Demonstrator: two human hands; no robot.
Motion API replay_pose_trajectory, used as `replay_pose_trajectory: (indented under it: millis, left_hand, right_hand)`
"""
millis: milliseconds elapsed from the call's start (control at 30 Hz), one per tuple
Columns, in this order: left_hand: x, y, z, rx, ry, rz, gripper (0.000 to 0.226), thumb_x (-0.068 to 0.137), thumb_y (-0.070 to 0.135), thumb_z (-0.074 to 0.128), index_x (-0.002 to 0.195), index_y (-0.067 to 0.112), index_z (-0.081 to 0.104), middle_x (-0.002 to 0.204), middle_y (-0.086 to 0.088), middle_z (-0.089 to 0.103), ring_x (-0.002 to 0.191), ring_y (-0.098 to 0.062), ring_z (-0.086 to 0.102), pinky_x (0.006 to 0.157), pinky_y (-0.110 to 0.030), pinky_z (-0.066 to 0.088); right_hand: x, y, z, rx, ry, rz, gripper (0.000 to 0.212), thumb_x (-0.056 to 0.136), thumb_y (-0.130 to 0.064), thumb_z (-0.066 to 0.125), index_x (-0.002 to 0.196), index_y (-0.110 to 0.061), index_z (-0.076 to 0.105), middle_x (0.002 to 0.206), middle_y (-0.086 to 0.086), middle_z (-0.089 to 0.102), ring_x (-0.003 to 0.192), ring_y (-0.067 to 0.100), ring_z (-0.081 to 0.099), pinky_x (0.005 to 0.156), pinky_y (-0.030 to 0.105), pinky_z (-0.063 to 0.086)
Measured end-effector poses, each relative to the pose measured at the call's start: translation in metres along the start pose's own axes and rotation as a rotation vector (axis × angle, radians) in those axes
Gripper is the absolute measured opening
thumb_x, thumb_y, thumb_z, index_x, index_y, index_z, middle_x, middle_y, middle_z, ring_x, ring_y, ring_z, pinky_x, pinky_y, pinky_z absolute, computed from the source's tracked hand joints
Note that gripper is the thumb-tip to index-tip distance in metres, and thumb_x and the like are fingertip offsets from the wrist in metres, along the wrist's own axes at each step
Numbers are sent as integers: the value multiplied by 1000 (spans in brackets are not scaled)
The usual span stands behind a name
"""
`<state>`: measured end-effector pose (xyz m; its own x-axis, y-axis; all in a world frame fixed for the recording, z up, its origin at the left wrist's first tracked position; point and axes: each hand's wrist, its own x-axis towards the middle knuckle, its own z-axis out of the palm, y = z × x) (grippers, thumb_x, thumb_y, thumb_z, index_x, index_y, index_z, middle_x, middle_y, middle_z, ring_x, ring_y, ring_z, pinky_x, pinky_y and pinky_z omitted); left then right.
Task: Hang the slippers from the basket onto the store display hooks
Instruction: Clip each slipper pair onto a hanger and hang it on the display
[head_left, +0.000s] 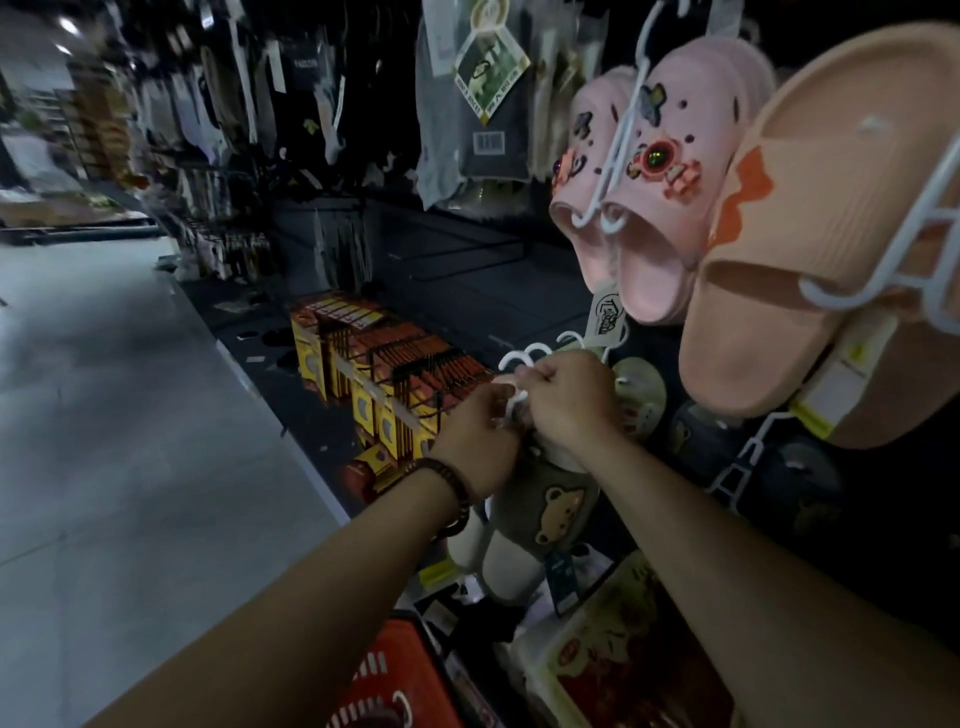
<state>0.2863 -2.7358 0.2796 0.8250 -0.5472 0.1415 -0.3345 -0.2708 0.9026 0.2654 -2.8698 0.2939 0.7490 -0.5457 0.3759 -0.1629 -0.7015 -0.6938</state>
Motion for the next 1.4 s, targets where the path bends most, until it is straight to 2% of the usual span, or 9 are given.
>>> replay_pose_trajectory:
  millis: [133,333,533,667,800,933,1100,1267,1400]
  left_hand:
    - [14,3,4,-40,6,74,35,100,-4,51,101,31,57,91,18,62,78,13,61,65,-2,46]
    - [28,-7,8,-64,13,58,36,99,5,57,93,40,61,106,8,70,105,-14,66,92,-35,57]
    - [17,-35,2,8,-63,99,18,97,11,56,111,11,68,101,2,65,92,-9,61,86,-33,55]
    - [1,-52,-8,-159,-53,22,23,105,-1,49,118,4,68,92,-1,68,70,-7,61,61,-15,49]
    - [-19,-73,-13,-161,-70,-126,18,102,2,51,106,9,67,98,-17,67,85,-25,64,68,-36,54]
    - [-50,-102,-19,-194,-55,-244,12,104,12,57,110,14,67,106,-11,71,87,-30,73,65,-33,55]
    - [-107,-140,-29,-129,-50,-308,11,101,4,59,97,11,66,79,-5,75,74,-27,72,55,-28,52]
    - [-160,-199,-39,-42,-71,-431,15,100,2,60,106,8,71,87,-2,75,71,-10,70,60,-20,55]
    - [-182,-247,-45,-37,-53,-594,12,98,9,67,101,20,71,95,-10,77,82,-27,75,72,-45,61]
  right_hand:
    - [20,7,7,25,39,32,50,98,-28,68,54,-9,56,54,2,56,58,19,55,59,30,36]
    - [39,24,23,98,93,116,39,95,-34,72,66,-8,70,66,7,73,71,28,73,76,43,62]
    - [17,34,29,63,89,89,36,85,-53,69,74,-19,68,67,-1,73,65,22,73,69,45,64]
    - [-9,22,20,148,174,59,29,87,-34,83,100,-29,57,89,-7,69,84,21,71,80,45,61]
    - [-53,12,15,260,159,52,22,92,-21,79,99,-23,59,88,-8,67,79,5,66,71,28,57]
    - [-102,16,33,344,-43,25,13,95,-22,75,89,-24,63,80,-8,67,75,1,66,62,12,48]
    - [-164,38,92,431,-469,137,16,96,-31,70,85,-20,68,73,5,70,67,22,67,71,53,59]
    - [-225,69,157,409,-679,246,11,97,-23,72,87,-18,71,79,0,73,74,12,68,70,33,51]
    - [-256,96,197,404,-740,420,8,93,-19,72,88,-13,74,75,3,76,61,17,69,62,33,54]
